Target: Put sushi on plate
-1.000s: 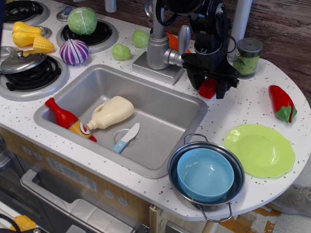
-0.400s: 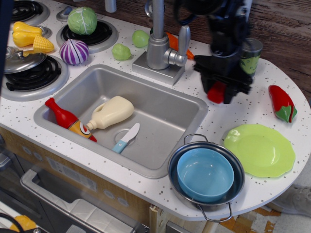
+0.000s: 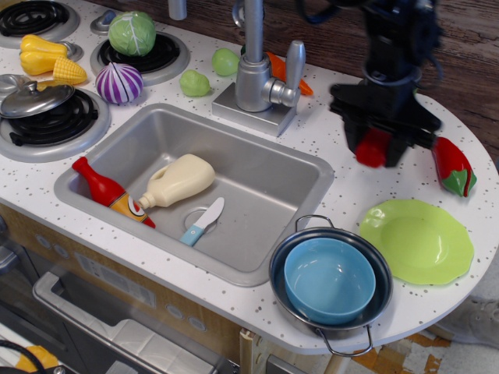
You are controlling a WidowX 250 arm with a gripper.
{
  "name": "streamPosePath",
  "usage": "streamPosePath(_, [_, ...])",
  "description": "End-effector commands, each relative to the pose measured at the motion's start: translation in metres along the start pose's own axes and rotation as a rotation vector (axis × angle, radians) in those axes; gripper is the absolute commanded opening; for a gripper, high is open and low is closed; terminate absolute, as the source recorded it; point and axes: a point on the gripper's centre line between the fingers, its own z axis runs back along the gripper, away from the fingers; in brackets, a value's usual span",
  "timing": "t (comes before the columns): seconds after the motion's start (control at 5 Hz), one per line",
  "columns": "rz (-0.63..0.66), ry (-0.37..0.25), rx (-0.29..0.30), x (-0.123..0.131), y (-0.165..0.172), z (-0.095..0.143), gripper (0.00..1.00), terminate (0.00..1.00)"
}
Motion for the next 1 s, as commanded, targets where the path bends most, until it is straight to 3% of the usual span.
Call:
streamPosePath(0.0, [0.046, -0.050, -0.065, -0.004, -0.028, 0.027, 0.00, 0.00])
streamPosePath(0.6, [0.071, -0.041, -0.097, -0.039, -0.051, 0.019, 0.00, 0.00])
streamPosePath(0.8, [0.092, -0.089, -0.095, -0.038, -0.059, 0.017, 1.00, 0.00])
